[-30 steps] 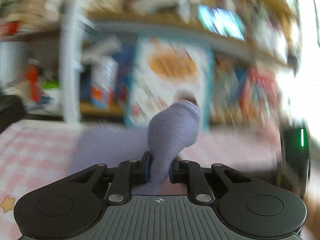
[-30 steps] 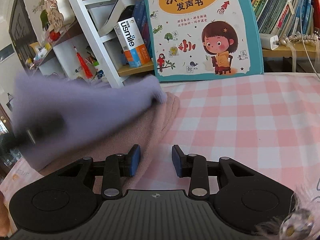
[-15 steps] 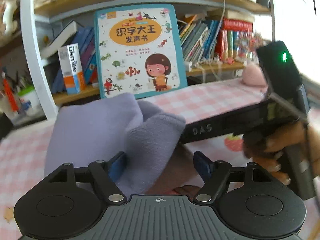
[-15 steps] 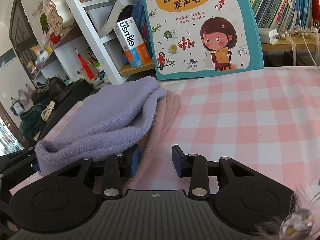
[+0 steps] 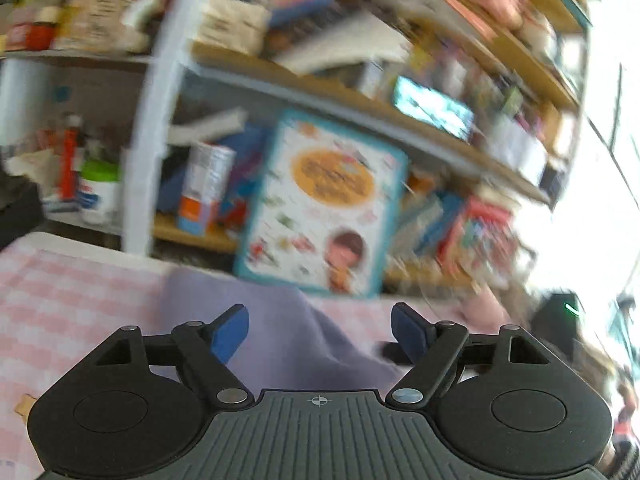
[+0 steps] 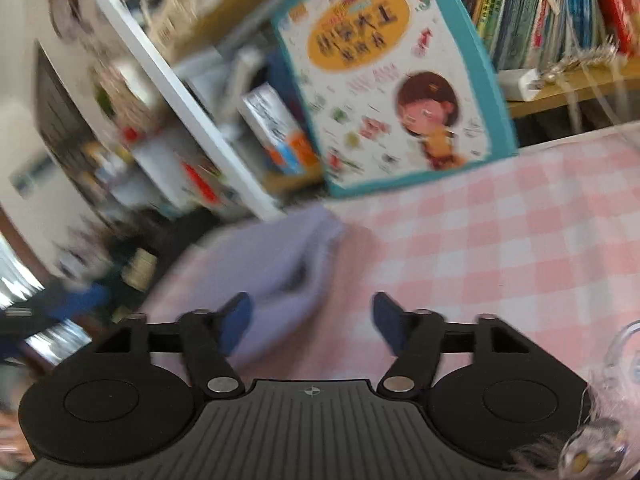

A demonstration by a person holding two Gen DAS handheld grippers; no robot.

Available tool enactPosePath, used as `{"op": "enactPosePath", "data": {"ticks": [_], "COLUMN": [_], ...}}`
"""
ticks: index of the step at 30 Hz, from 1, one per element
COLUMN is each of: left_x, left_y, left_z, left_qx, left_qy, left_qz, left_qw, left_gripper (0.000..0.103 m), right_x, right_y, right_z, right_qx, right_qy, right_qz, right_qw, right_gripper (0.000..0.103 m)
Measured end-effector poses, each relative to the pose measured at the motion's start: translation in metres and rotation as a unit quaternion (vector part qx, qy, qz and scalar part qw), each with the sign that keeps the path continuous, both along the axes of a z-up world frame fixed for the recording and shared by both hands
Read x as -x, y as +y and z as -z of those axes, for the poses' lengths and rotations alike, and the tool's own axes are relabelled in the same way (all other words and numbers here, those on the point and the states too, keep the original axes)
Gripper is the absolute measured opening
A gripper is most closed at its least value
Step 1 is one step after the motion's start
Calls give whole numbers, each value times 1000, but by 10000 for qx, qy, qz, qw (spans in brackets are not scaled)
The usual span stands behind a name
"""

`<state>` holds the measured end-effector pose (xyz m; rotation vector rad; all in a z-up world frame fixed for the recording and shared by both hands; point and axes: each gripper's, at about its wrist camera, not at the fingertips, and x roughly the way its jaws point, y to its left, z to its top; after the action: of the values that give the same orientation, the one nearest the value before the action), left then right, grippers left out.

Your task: Fold clothes

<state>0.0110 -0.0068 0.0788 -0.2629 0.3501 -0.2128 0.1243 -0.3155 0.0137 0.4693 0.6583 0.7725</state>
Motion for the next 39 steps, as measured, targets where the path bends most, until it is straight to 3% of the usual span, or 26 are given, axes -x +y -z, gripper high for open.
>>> {"op": "enactPosePath", "data": {"ticks": [1, 2, 3, 8, 11, 16, 20, 21, 25, 27, 29, 31, 33, 35, 39], "left_x": [-3, -7, -11, -22, -21, -18, -16, -16, -16, -16, -16, -15, -13, -10, -3], "left_y": [5, 7, 10, 1, -14, -28, -25, -24, -17, -15, -14, -12, -10, -6, 7], "left_z": [3, 8, 13, 46, 58, 60, 59, 59, 57, 56, 56, 56, 54, 52, 47], "left_qx": [-35, -104, -172, -563, -1101, -1730, -1632, -1583, -1299, -1276, -1293, -1303, -1293, -1257, -1134], "left_qy": [30, 108, 187, 710, 731, 739, 743, 742, 705, 707, 717, 721, 700, 655, 523], "left_qz": [-104, -170, -236, -165, -158, -117, -113, -111, -141, -148, -156, -166, -197, -276, -462], "left_qw": [9999, 9997, 9994, 9958, 9911, 9821, 9837, 9845, 9889, 9892, 9889, 9887, 9889, 9895, 9911], "left_gripper": [66, 47, 39, 39, 39, 43, 46, 47, 49, 52, 53, 53, 53, 53, 53], "right_x": [1, 0, 0, -1, 1, 3, 9, 12, 29, 34, 26, 7, -4, -7, -3], "right_y": [-2, -1, 2, 28, 42, 56, 59, 57, 55, 55, 53, 49, 37, 32, 28], "right_z": [-2, -2, -2, 10, 16, 16, 13, 10, -9, -13, -5, 16, 35, 32, 25], "right_qx": [-282, -496, -659, -645, -479, -125, 141, 97, 26, 82, 185, 351, -93, -179, -210], "right_qy": [50, 142, 262, 822, 1016, 855, 528, 383, -647, -940, -604, 444, 967, 1057, 790], "right_qz": [-142, -328, -506, -819, -761, -359, -285, -381, -718, -840, -752, -505, -496, -504, -422], "right_qw": [9995, 9981, 9962, 9911, 9908, 9956, 9981, 9985, 9953, 9920, 9952, 9971, 9940, 9930, 9958], "right_gripper": [76, 81, 83, 84, 83, 76, 40, 25, 19, 19, 19, 20, 20, 29, 48]}}
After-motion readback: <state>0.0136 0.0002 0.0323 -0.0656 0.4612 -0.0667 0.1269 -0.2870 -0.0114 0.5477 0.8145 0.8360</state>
